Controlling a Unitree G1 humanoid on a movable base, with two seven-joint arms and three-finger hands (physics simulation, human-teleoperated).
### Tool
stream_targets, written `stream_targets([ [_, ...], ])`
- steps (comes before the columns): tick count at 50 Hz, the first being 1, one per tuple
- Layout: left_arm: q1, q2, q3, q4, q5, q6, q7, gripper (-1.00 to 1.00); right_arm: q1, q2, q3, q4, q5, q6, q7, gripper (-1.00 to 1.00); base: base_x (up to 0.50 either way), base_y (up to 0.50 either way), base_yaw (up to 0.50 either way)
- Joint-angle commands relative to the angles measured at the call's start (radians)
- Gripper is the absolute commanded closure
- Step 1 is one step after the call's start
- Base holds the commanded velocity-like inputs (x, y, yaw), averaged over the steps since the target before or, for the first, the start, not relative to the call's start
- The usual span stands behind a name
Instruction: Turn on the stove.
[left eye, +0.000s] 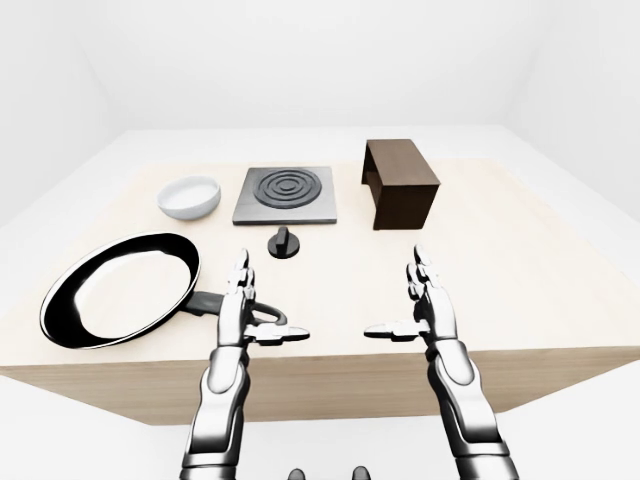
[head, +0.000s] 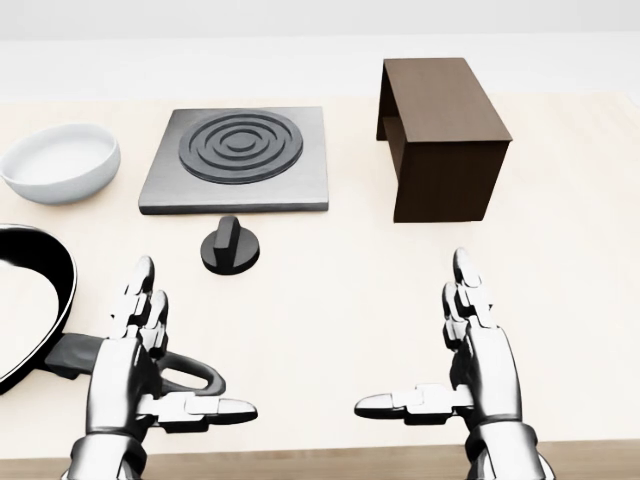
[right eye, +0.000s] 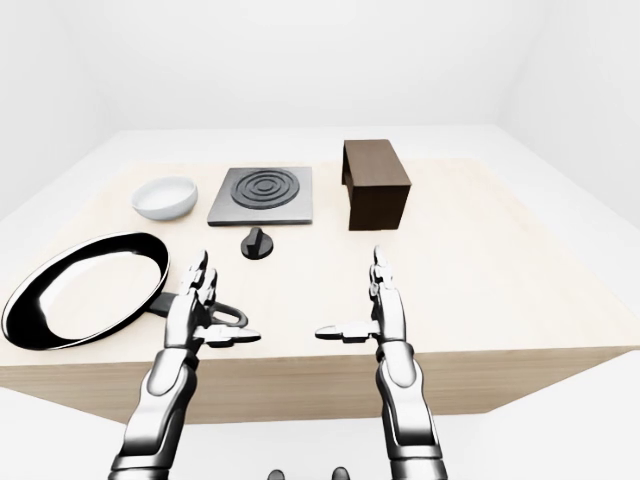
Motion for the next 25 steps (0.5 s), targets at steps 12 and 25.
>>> stream_targets([
  [12,0.012,0.009,0.015,-0.025,-0.001,-0.002,-0.023,-1.0,0.047,-0.023,-0.067,-0.197,0.008,0.049,0.008,-1.0,0.0,0.0,0.0],
  [25,0.011,0.007,0.011,-0.033,0.003,0.004,-0.018,-1.0,0.045,-0.053,-0.281,-0.471,0.106,0.087,-0.046,-1.0,0.0,0.0,0.0],
])
